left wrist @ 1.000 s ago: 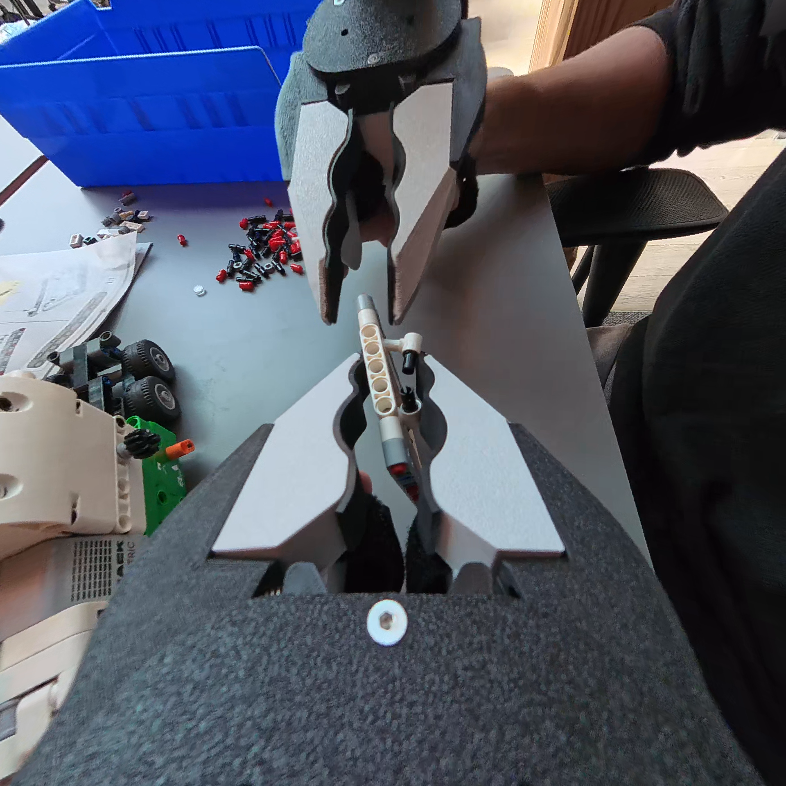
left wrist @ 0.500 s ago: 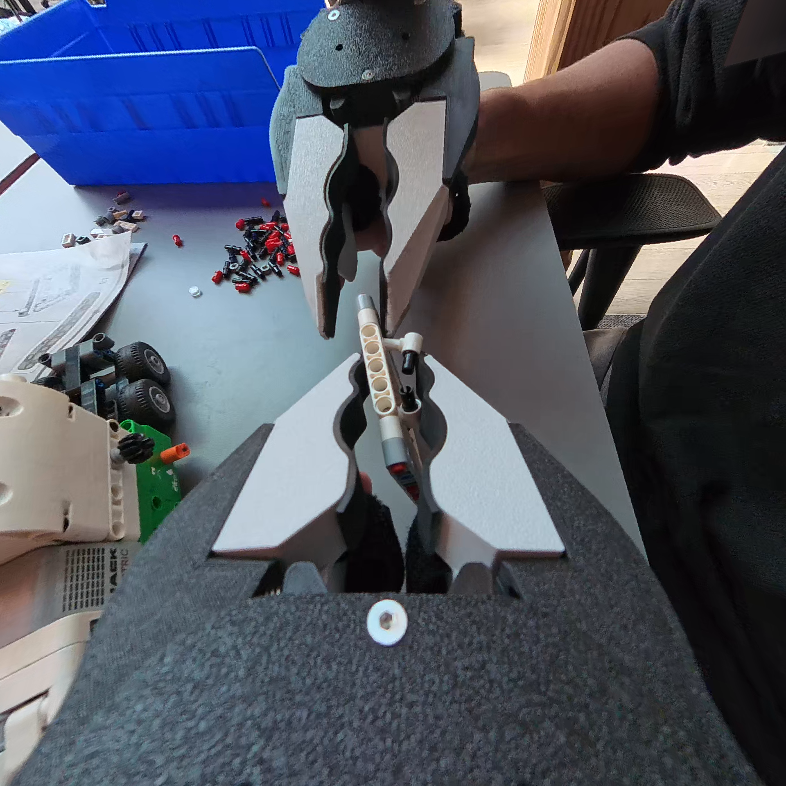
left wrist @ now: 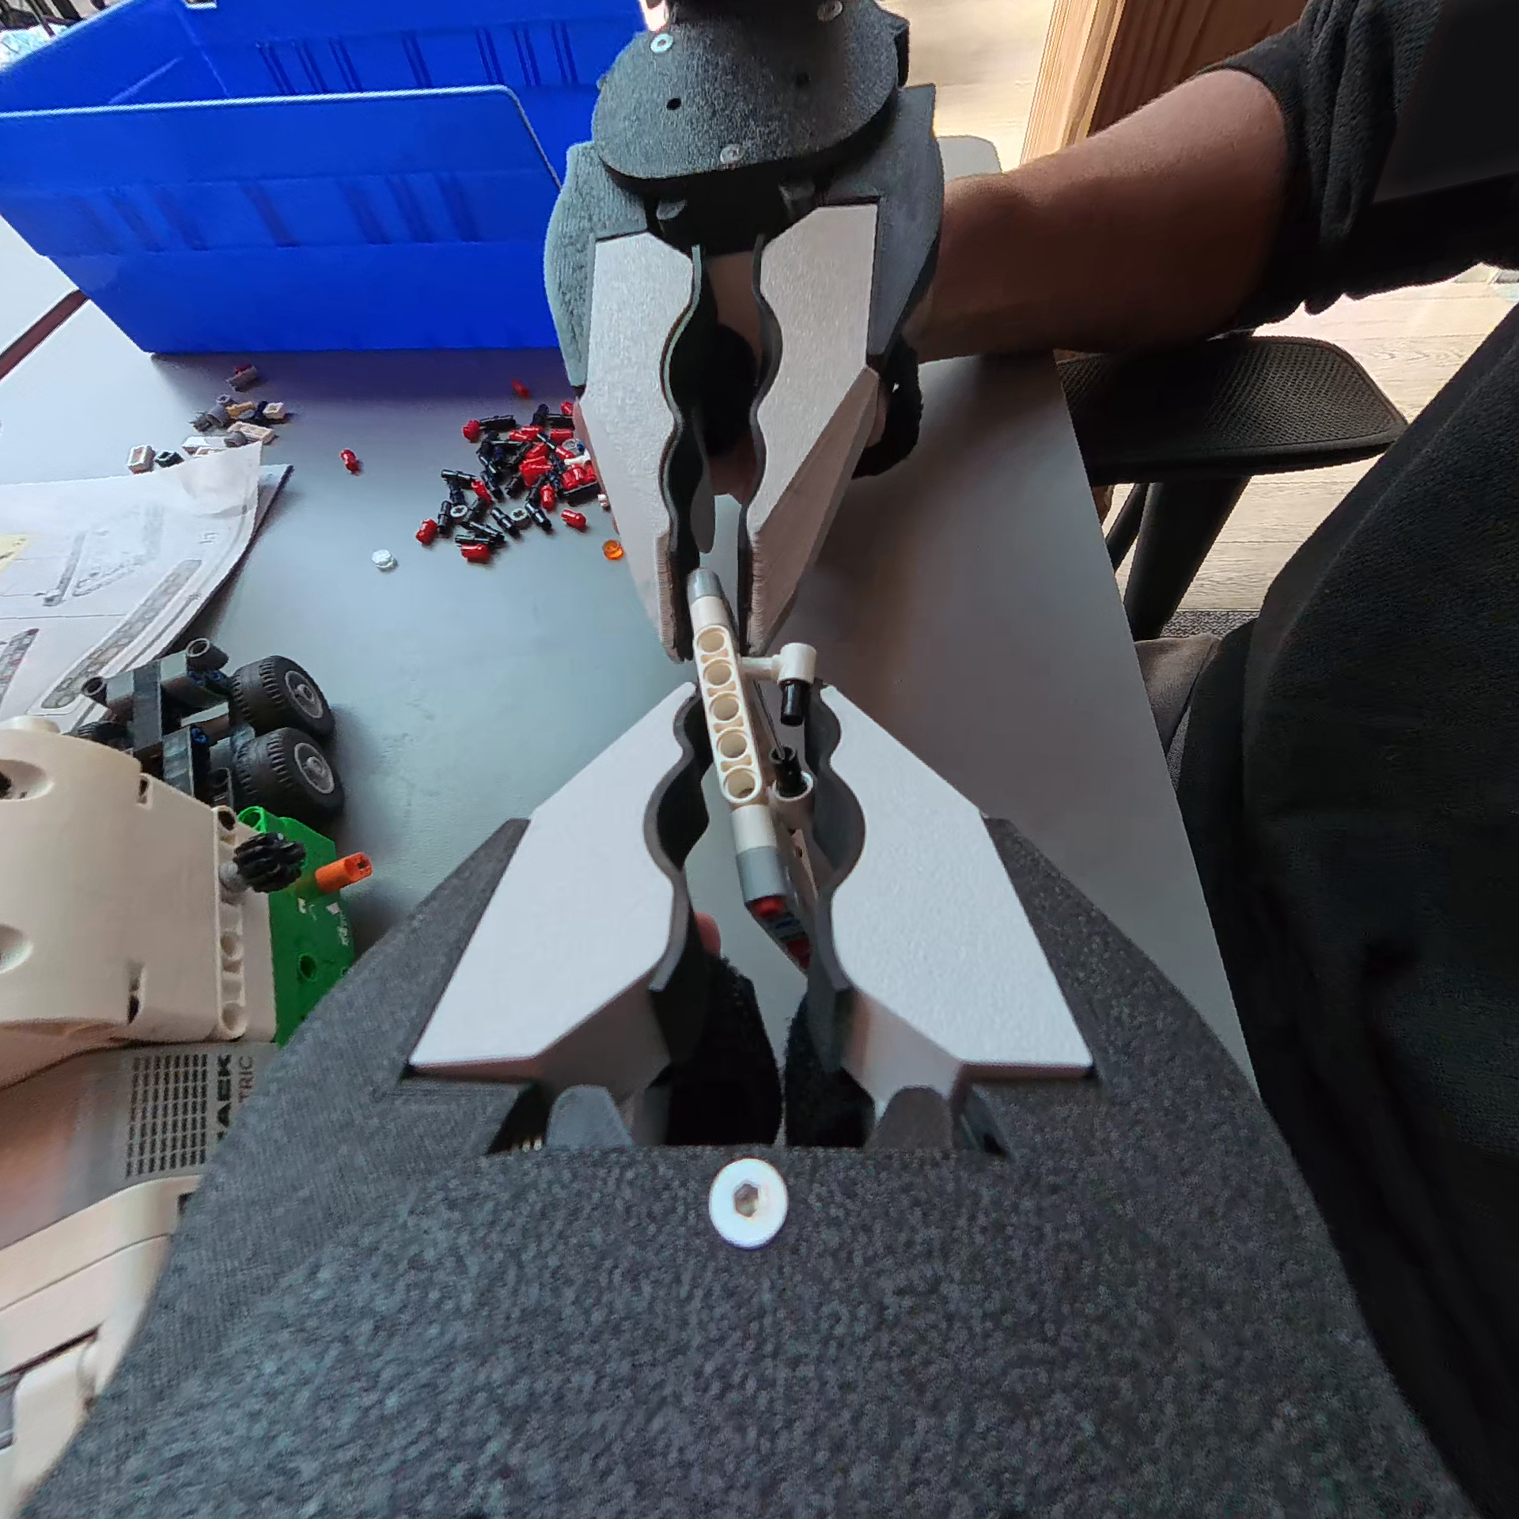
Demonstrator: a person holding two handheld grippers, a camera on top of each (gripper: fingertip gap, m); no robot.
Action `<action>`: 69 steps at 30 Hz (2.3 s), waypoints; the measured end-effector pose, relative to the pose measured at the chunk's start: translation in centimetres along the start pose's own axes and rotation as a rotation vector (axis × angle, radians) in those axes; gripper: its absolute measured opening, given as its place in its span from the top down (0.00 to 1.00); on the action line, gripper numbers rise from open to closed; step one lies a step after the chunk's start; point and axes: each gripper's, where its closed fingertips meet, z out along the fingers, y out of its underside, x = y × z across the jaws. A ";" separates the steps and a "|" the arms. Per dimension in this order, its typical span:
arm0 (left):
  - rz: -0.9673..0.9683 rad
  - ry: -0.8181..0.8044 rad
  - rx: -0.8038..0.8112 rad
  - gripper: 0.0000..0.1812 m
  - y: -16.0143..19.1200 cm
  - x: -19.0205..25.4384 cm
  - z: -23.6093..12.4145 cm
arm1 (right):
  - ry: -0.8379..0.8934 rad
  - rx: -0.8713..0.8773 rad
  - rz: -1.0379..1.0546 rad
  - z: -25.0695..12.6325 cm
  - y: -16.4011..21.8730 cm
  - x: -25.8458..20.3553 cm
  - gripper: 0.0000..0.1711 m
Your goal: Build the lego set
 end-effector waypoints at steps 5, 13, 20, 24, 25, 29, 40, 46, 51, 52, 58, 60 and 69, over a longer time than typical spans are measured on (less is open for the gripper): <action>0.000 0.003 0.001 0.90 0.0 0.1 0.0 | -0.008 0.000 0.000 0.0 0.0 -0.1 0.94; -0.017 0.009 0.003 0.89 -0.2 0.2 0.2 | -0.007 0.003 -0.008 0.0 0.0 -0.3 0.95; -0.016 0.016 0.004 0.90 -0.2 0.4 0.3 | -0.040 0.013 0.018 -0.4 -0.1 -0.4 0.90; -0.016 0.014 0.000 0.90 -0.2 0.3 0.3 | -0.095 0.017 0.037 -0.2 -0.1 -1.2 0.83; -0.017 0.014 0.000 0.90 -0.2 0.3 0.3 | -0.096 0.014 0.036 0.0 -0.1 -1.3 0.82; -0.016 0.013 0.000 0.90 -0.1 0.3 0.3 | -0.090 0.017 0.030 0.2 -0.1 -1.2 0.83; -0.009 0.019 0.000 0.90 -0.2 0.5 0.3 | -0.098 0.012 0.023 0.1 0.1 -1.3 0.85; -0.006 0.009 -0.004 0.90 -0.2 0.4 0.3 | -0.106 0.021 0.033 0.1 0.1 -1.2 0.85; -0.009 0.001 -0.008 0.90 -0.2 0.3 0.4 | -0.123 0.032 0.048 0.0 0.1 -1.2 0.85; -0.011 0.001 -0.008 0.90 -0.2 0.3 0.4 | -0.128 0.032 0.051 0.0 0.1 -1.2 0.85; -0.013 -0.002 -0.008 0.90 -0.2 0.3 0.4 | -0.136 0.027 0.063 0.0 0.1 -1.1 0.85; -0.003 -0.007 -0.007 0.90 -0.2 0.2 0.4 | -0.135 0.022 0.075 0.1 0.1 -1.0 0.84; 0.003 0.007 0.004 0.90 -0.2 0.5 0.2 | -0.101 0.037 0.079 -0.7 -0.4 -0.2 0.84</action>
